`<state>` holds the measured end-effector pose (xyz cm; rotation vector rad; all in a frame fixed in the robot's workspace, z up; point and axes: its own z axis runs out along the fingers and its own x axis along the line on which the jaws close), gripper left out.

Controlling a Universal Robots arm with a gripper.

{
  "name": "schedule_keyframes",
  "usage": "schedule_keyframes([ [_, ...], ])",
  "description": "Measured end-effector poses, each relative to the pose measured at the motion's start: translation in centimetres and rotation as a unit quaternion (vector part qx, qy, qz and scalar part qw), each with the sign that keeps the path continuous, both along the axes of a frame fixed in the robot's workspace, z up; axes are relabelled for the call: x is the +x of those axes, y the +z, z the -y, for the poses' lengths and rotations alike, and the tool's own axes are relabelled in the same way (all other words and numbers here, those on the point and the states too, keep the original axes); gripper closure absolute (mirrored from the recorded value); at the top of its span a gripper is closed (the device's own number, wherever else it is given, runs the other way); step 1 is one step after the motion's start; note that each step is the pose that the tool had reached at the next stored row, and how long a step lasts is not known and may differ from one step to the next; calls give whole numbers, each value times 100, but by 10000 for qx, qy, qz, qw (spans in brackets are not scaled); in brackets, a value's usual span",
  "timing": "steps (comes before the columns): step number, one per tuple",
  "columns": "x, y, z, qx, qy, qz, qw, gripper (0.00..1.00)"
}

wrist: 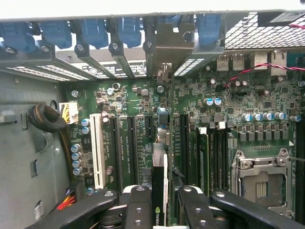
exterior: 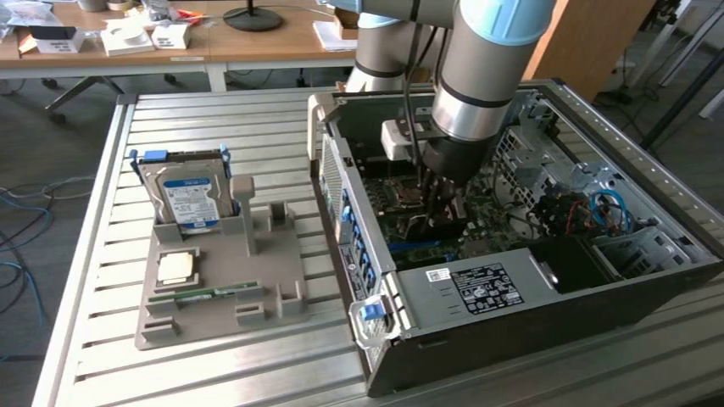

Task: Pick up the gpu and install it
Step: 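Insert the gpu into the slot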

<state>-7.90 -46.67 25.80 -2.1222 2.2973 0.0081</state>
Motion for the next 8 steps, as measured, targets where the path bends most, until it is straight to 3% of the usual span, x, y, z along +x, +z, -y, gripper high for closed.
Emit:
schedule_keyframes([
  [8,11,0,1,0,0,0,10000,74],
])
